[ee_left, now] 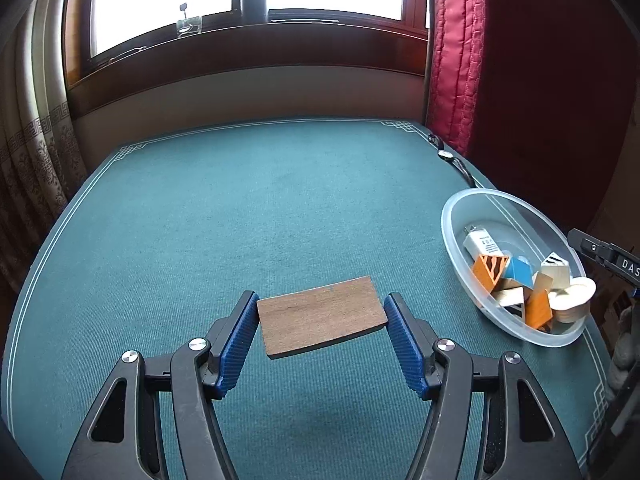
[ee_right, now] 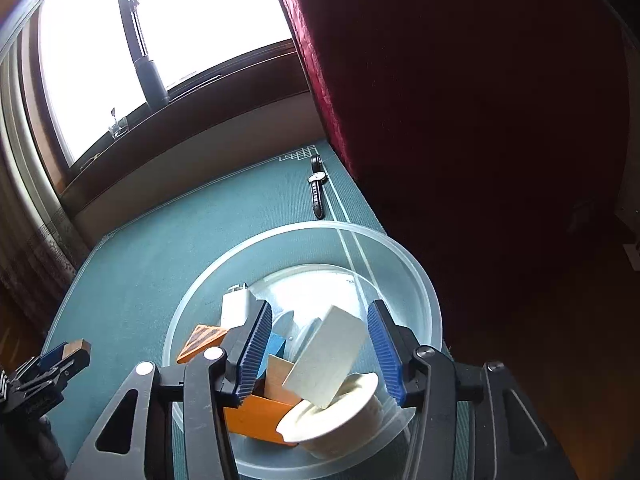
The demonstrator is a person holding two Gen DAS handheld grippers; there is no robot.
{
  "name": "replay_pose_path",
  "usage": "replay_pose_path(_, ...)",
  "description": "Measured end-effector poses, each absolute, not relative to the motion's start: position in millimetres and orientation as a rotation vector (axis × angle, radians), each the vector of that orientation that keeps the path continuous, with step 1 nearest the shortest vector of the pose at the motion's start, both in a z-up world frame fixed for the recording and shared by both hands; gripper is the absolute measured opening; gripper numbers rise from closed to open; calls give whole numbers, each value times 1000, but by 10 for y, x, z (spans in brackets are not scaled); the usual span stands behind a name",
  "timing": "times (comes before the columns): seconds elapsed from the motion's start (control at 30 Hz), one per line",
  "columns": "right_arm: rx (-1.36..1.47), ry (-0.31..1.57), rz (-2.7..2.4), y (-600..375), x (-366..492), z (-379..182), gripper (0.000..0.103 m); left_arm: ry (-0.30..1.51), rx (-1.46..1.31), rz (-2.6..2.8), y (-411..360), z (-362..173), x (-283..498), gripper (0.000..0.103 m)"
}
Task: Organize rigid objects
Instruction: 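Lower the brown plank into the bowl and open left tool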
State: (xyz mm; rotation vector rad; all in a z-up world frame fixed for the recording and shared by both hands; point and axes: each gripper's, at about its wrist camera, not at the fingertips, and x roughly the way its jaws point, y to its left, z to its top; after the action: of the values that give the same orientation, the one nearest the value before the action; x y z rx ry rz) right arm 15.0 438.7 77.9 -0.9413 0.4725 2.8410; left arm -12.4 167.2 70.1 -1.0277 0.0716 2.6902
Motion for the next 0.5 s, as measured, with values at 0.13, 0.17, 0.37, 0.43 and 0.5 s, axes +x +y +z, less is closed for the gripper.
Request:
replay_pose_path(0.13,-926,491,2835,4456,186,784,56,85,-1014,2654,1868,761,-132,65)
replay_pose_path(0.17,-924,495,2833,4476,196,785,57,87,-1011,2644,1917,772,-133,65)
replay_pose_path(0.37,-876,540,2819,4622,305,839,63,93,-1004,2565,2232,851,-168,65)
replay_pose_path(0.43,-848,549,2813,4669,346,863,68,96,-999,2534,2349,872,-176,65)
replay_pose_path(0.5,-823,548,2807,4698,380,876,75,100,-995,2498,2466,889,-163,65)
